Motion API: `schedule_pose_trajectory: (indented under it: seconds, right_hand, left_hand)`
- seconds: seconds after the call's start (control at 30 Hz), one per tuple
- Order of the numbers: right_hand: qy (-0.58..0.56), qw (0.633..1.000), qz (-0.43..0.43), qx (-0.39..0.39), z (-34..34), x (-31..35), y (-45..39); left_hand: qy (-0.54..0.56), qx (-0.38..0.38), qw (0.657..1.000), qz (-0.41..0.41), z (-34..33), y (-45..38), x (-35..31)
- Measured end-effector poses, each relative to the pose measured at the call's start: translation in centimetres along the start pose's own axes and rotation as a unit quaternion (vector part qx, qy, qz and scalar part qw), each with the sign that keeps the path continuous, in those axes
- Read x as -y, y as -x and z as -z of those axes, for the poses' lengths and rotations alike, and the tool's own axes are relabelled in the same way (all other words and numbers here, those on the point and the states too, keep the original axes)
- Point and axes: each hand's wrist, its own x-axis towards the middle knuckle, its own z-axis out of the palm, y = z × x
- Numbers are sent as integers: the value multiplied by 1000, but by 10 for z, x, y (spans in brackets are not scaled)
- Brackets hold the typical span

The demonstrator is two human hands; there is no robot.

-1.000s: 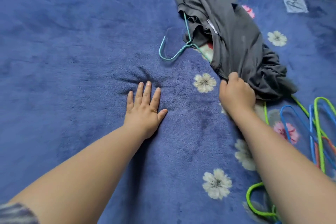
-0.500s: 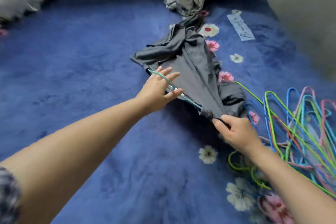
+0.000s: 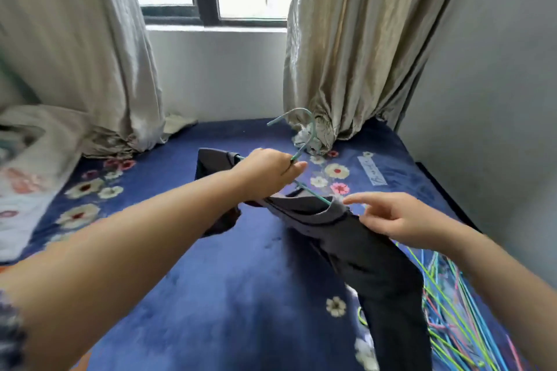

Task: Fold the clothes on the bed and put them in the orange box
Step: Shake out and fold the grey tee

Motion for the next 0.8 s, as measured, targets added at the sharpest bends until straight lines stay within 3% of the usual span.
schedule_pose_trajectory:
  seconds: [0.1,0.23,0.4,0.6,0.8]
  right_hand:
    - [-44,998,35,5,26,63,9]
    - [78,990,103,-56,49,134,16]
    - [115,980,141,-86,74,205,28]
    - [-70,981,170,56,81,243,27]
    - [-149,974,162,62,73,247,15]
  left_hand:
    - [35,-47,998,8,64,30,-13]
    - [88,-100,991,13,130,68,-23]
    - [141,-102,985,13,185,104,-17]
    - [156,-155,976,-8,231,129,-9]
    - [120,-171,978,-6,251,132,3]
